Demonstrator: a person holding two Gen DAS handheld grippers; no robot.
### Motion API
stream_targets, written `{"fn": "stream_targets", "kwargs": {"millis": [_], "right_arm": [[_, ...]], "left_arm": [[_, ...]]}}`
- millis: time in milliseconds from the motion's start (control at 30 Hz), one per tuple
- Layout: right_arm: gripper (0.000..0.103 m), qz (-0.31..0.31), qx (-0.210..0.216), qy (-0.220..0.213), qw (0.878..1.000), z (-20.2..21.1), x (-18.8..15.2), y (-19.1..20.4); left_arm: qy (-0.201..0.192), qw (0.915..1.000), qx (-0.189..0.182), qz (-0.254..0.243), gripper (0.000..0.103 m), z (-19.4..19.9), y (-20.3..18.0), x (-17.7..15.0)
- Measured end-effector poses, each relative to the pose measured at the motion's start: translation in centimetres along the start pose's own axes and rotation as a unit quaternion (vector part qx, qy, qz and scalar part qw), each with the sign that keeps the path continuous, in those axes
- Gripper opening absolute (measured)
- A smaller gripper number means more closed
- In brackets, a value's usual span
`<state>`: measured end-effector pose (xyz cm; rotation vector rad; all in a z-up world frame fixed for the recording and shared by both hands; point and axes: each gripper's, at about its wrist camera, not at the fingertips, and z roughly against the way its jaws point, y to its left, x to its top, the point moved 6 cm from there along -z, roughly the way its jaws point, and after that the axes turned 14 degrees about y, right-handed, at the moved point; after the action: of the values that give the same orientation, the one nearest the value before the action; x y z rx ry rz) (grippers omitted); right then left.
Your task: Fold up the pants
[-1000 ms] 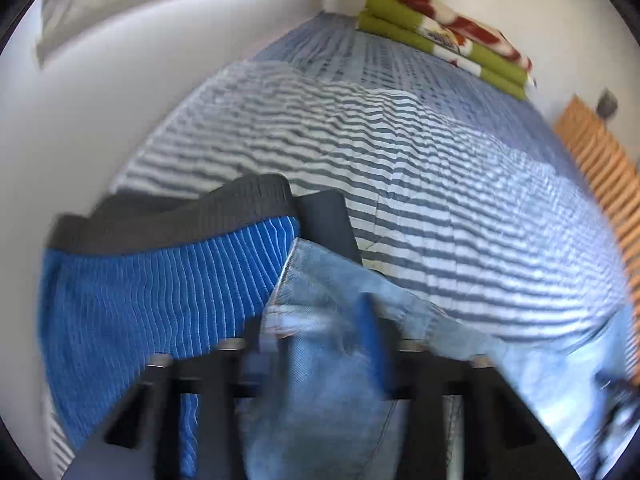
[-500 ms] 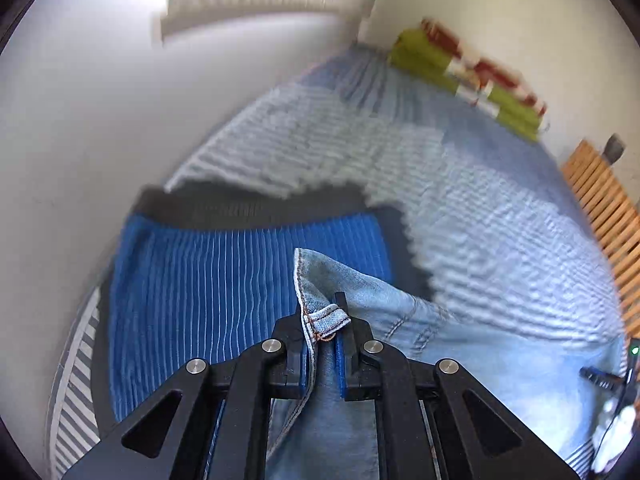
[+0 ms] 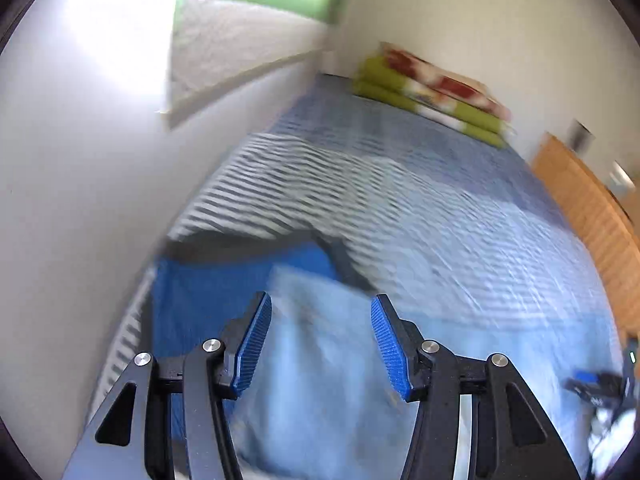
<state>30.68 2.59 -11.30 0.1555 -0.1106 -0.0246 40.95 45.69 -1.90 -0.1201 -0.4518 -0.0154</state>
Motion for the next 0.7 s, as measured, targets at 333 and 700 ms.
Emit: {"fn": "stream_targets", "kwargs": {"millis": [333, 700], "right_arm": [[0.040, 0.099, 0.086, 0.078, 0.988, -6.0, -9.1, 13.5], [0.018, 0.045, 0.049, 0.031, 0.997, -6.2, -6.7, 15.5]], "left_arm": [[0.061, 0.9860, -0.076, -0.135, 0.055, -3.6, -13.8, -18.8], [0.056, 0.9874, -0.122, -0.085, 0.034, -6.1, -12.9, -19.1]]}}
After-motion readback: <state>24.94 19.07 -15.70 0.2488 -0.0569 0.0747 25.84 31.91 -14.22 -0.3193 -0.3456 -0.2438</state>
